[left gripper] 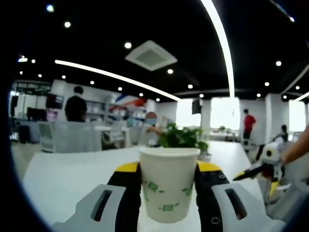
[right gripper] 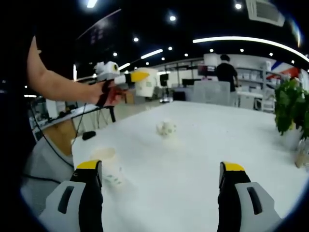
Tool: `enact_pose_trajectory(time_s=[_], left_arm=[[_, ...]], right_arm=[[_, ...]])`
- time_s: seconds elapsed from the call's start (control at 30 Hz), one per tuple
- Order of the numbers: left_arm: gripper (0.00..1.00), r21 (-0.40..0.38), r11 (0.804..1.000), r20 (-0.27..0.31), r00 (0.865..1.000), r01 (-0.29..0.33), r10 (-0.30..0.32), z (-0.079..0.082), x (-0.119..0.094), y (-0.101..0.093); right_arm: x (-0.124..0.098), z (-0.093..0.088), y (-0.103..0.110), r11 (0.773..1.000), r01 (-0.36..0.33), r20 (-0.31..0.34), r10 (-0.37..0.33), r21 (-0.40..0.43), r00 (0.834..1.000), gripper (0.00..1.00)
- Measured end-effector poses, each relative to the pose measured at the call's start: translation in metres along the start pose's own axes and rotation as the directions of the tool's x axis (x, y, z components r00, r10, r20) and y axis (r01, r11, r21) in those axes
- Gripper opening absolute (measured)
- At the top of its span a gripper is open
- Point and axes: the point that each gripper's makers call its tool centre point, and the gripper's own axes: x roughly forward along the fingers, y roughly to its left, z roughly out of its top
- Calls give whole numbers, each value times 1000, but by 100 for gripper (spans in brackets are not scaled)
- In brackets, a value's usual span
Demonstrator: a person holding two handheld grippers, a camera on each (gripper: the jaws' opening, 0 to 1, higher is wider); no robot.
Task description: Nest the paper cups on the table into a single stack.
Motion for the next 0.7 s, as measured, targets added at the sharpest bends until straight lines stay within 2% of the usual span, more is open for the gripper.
enact_pose_trajectory(time_s=[0.17, 0.53, 0.7], left_arm=[[40, 21, 999, 8, 1000, 29, -29, 5, -2, -16], [40, 5, 999, 35, 998, 46, -46, 9, -11, -34], [39, -6, 999, 47, 998, 42, -42, 5, -20, -45]], right_arm=[[-2, -1, 2, 1000, 1, -2, -1, 0, 1000, 99], [-3, 1, 3, 1000, 4, 4, -4, -7, 1000, 99], [-4, 2, 4, 1000, 5, 10, -5, -5, 1000, 99]])
